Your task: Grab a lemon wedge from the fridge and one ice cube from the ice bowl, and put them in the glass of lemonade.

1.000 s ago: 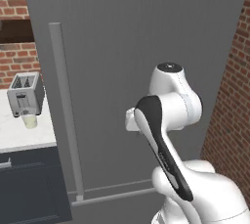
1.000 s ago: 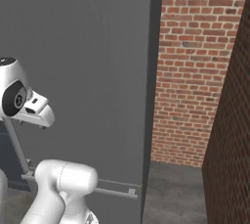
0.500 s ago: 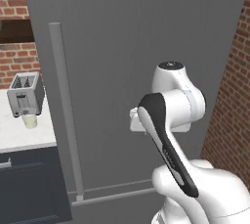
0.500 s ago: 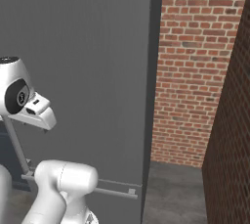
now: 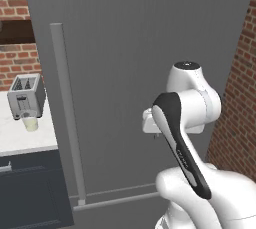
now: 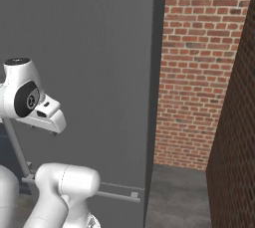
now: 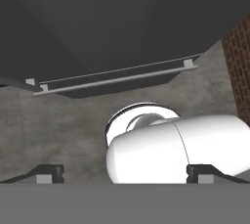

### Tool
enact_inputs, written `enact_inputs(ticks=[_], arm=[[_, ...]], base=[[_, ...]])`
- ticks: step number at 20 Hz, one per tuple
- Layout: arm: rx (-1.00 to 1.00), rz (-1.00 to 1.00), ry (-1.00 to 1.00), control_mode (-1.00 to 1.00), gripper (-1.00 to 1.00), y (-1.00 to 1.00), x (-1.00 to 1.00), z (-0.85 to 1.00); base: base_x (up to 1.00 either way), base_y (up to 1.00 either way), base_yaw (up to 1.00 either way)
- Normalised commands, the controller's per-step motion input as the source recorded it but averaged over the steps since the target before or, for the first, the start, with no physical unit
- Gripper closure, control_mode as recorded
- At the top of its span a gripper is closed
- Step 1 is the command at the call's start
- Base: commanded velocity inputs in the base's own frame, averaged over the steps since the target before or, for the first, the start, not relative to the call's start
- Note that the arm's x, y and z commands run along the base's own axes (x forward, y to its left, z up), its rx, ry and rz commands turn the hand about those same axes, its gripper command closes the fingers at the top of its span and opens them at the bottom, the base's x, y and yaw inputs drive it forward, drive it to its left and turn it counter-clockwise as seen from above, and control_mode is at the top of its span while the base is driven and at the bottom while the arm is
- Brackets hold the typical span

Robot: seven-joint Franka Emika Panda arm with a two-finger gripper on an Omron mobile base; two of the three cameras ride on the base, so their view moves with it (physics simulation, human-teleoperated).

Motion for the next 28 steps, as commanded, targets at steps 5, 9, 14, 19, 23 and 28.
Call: enact_inputs(ticks=[5,9,14,19,23,28], arm=[[0.00,-0.09,0.00,-1.00,-1.00,0.06,-0.01,0.00],[0.00,-0.10,0.00,1.00,-1.00,0.00,-0.03,0.00],[0.00,0.00,0.00,1.00,-1.00,0.00,0.00,0.00],[0.00,0.00,0.00,1.00,-1.00,0.00,0.00,0.00],[0.00,0.00,0.00,1.00,-1.00,0.00,0.00,0.00],[0.00,0.00,0.00,1.00,-1.00,0.00,0.00,0.00]], base=[[0.00,0.00,0.00],[0.00,0.05,-0.04],[-0.02,0.94,-0.14],[-0.24,1.00,-0.20],[-0.49,0.77,-0.09],[-0.58,0.53,-0.26]])
